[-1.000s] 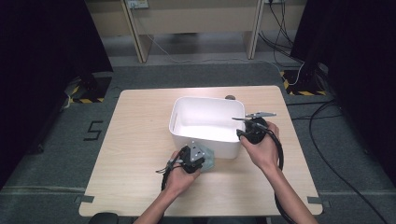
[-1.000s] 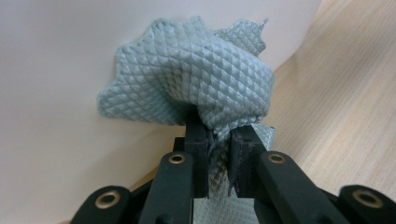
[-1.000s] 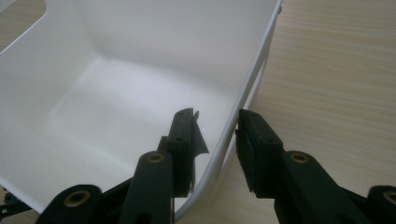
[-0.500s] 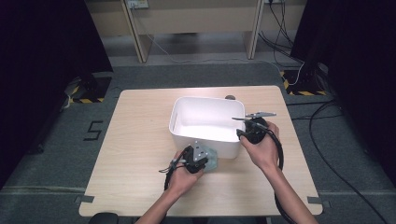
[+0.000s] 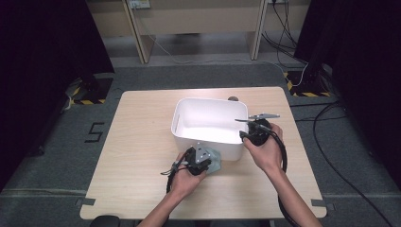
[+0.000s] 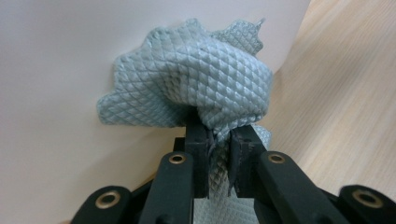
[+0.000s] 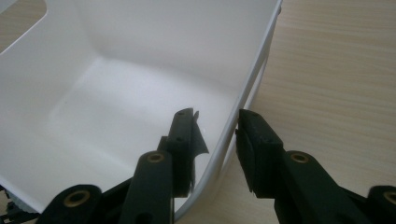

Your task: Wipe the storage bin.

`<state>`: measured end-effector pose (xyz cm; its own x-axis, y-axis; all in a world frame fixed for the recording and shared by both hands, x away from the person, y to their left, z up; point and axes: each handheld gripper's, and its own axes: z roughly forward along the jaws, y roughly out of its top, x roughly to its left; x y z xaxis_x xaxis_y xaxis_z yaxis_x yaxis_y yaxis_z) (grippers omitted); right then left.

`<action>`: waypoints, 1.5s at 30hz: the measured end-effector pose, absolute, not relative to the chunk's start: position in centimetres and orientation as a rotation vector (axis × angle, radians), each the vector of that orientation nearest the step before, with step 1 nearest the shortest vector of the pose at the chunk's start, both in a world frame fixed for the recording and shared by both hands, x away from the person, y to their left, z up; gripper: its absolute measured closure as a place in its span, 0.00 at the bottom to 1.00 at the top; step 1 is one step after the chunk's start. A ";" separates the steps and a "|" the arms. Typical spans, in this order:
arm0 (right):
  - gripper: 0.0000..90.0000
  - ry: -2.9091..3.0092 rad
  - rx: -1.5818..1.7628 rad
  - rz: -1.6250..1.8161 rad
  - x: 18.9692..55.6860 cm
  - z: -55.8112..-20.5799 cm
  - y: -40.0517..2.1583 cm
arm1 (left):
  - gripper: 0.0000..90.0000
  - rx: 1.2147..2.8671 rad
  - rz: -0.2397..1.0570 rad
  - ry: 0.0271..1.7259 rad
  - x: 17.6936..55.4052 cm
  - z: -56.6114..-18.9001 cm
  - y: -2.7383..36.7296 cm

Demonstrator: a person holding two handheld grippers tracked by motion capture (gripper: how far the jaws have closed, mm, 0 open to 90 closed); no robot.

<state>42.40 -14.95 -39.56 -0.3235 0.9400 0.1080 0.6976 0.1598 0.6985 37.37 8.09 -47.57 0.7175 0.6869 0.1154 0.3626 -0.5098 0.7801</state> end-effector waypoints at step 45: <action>0.76 2.090 1.554 0.955 42.4 -39.6 -14.9 | 0.89 2.088 0.561 0.745 36.7 -44.5 7.3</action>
<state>42.45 -14.94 -39.57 -0.3267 0.9396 0.1024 0.6924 0.1642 0.7026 36.68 7.28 -44.50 0.7248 0.6775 0.1250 0.3074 -0.4803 0.8215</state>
